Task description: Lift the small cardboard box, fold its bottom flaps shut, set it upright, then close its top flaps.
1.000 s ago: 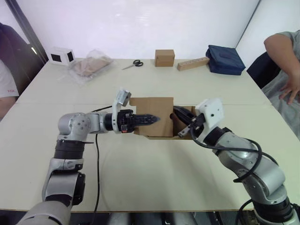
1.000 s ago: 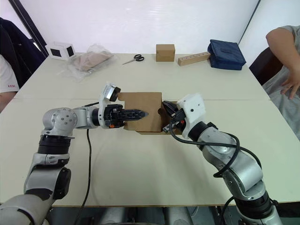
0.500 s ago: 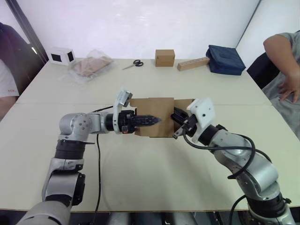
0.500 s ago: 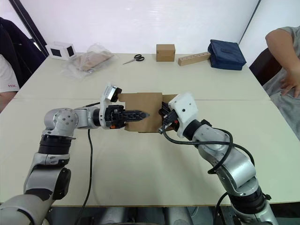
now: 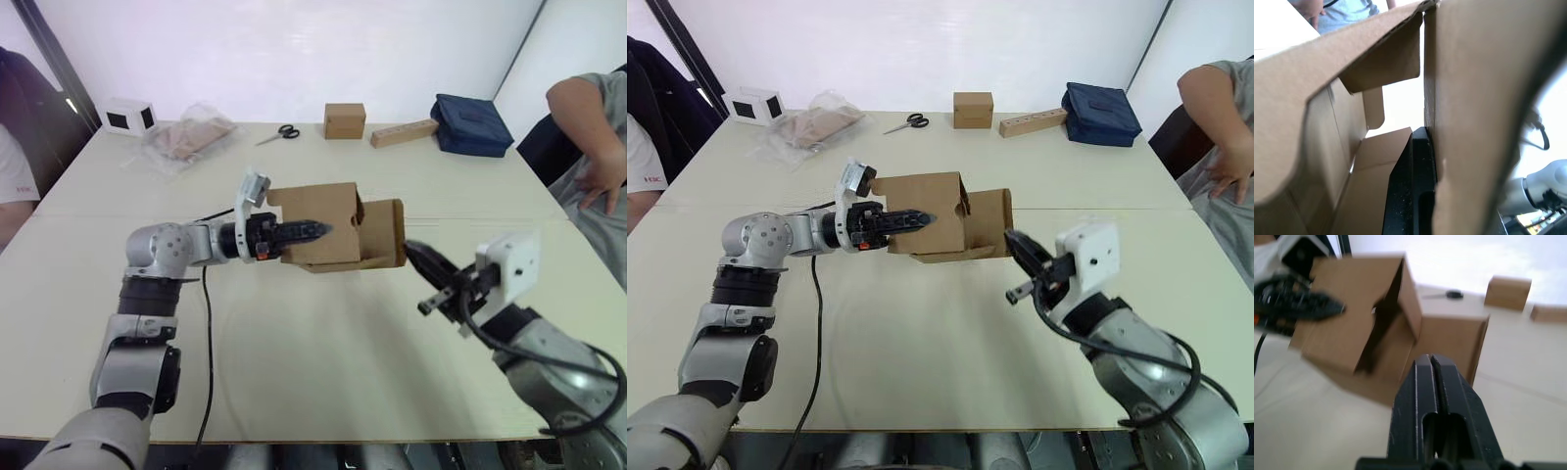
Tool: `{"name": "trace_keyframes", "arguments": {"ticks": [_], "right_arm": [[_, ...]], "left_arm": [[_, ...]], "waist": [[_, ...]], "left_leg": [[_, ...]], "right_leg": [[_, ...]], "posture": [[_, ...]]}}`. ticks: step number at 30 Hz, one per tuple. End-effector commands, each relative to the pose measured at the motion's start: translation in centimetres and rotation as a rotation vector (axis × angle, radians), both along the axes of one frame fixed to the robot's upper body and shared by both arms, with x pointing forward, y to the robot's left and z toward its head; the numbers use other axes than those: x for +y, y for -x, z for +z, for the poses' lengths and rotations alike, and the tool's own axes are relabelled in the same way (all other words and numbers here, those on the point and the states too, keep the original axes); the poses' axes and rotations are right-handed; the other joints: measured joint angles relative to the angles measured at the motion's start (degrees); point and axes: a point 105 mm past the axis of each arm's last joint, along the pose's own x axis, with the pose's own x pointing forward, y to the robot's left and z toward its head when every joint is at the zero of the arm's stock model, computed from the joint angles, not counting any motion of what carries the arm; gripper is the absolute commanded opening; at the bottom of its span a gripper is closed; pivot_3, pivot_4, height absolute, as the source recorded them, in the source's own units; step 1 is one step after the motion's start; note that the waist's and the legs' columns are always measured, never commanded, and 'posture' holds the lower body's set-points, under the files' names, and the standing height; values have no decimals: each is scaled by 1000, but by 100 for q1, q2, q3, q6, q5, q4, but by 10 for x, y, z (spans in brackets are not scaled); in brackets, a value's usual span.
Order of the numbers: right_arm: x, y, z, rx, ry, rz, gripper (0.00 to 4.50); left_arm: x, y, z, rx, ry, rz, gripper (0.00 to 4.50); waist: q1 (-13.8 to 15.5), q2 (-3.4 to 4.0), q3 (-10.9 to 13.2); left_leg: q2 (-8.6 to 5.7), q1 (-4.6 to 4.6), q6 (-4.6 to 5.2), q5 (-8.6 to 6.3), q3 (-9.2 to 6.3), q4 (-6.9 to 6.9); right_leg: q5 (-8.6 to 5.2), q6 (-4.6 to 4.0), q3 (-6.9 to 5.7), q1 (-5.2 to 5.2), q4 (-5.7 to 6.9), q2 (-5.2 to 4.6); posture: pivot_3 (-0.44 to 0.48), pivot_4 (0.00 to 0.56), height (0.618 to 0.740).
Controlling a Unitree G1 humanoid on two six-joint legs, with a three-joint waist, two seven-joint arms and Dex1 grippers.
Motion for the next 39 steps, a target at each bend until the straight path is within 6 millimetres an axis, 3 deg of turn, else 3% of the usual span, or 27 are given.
{"name": "trace_keyframes", "arguments": {"ticks": [1, 8, 16, 27, 33, 39], "right_arm": [[7, 6, -2, -10, -19, 6, 0], [11, 2, -16, 13, -21, 7, 0], [34, -24, -4, -57, -38, 92, 0], [46, -27, -4, -68, 14, 204, 0], [26, -25, 5, -91, 22, 150, 0], [-19, -19, 27, -118, -160, 25, 0]], "left_arm": [[0, -1, 19, -54, 43, -3, 44], [-4, 3, 22, -53, 51, -27, 44], [-11, 14, 22, -20, 45, -69, 44], [-10, 13, 23, -21, 44, -54, 44], [-5, 10, 23, -41, 40, -29, 44], [2, 8, 28, -48, 44, -12, 44]], "waist": [[-9, 0, 0], [-3, 0, 0], [-11, -1, 1], [-3, -1, 1], [5, -1, 1], [10, -2, 1]], "left_leg": [[0, 2, 0, 0, 4, 0], [2, 5, 0, 0, -1, 1], [0, 4, 0, 0, 0, 2], [-2, -1, 0, 0, -2, -1], [0, 0, 0, 0, -6, -1], [-2, -2, 0, 0, -4, 0]], "right_leg": [[0, 0, 3, 0, 0, 0], [-1, -1, 2, 0, 2, 6], [0, 0, 3, 0, 1, 2], [-1, 1, 0, 0, -3, -1], [-1, 1, -4, 0, 0, 2], [0, 3, -3, 0, -3, -2]], "posture": [[0, 150, 740], [0, 150, 740], [0, 150, 740], [0, 150, 740], [0, 150, 740], [0, 150, 740]]}}
